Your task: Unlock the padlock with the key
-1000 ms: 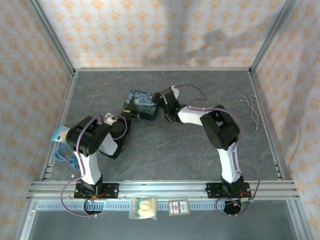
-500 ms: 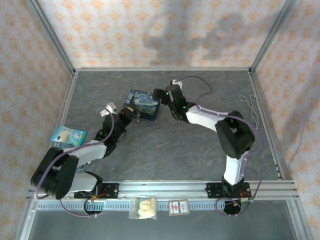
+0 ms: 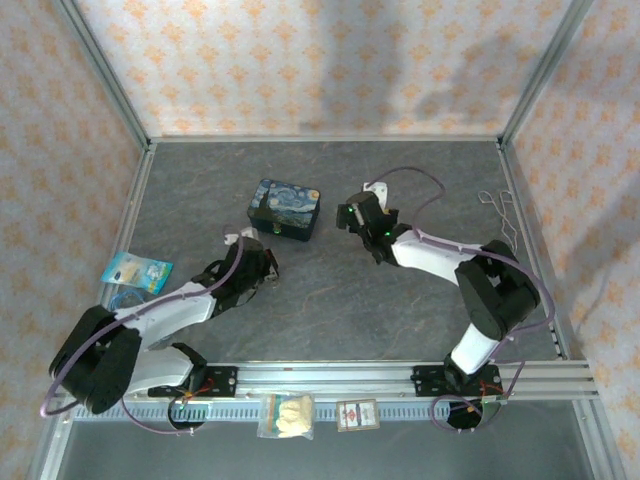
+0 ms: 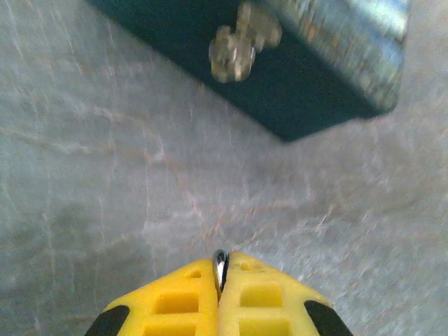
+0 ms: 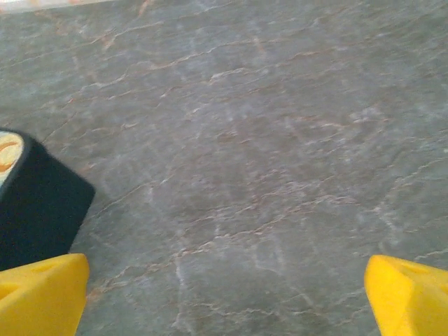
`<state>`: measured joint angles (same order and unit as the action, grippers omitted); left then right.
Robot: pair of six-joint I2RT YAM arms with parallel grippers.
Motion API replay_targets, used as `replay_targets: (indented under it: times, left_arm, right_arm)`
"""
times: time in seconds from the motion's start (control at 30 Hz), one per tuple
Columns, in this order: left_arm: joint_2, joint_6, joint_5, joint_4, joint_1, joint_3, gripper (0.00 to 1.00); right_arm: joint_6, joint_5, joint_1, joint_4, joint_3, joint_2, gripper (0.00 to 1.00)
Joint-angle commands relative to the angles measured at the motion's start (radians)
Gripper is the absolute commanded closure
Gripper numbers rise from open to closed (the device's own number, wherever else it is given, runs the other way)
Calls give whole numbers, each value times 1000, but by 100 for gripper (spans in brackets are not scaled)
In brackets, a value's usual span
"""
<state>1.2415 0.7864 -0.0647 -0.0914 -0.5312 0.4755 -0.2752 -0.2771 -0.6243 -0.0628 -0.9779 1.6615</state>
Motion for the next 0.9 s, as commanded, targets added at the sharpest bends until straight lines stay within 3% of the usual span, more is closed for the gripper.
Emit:
replay_targets:
  times: [0.0,0.2,0.3,0.37,0.53,0.73,0.87]
  left_arm:
    - [58,-20,0,-4,-20,30,100]
    - [189,-19,-22,-87,-27,63,100]
    - [203,-22,-17,-105,-26,76,85]
    - [187,-26,9,-93,-28,84,65]
    - [76,-53,152,-38,-26,98,34]
    - [-71,-194,408,-11,0,125,18]
    - [-135,-293,412,-94,123,115,11]
  right_arm:
    - [29,-113,9,-3,17,-49,0]
    - [37,-135,52,-34,56,-66,0]
    - [49,-137,94,-68,95,-97,0]
    - [57,-125,134,-90,124,-123,0]
    - [109,-120,233,-155,189,-163,0]
    - [146,-97,380,-239,265,-187,0]
    - [209,-85,440,-378,362,-200,0]
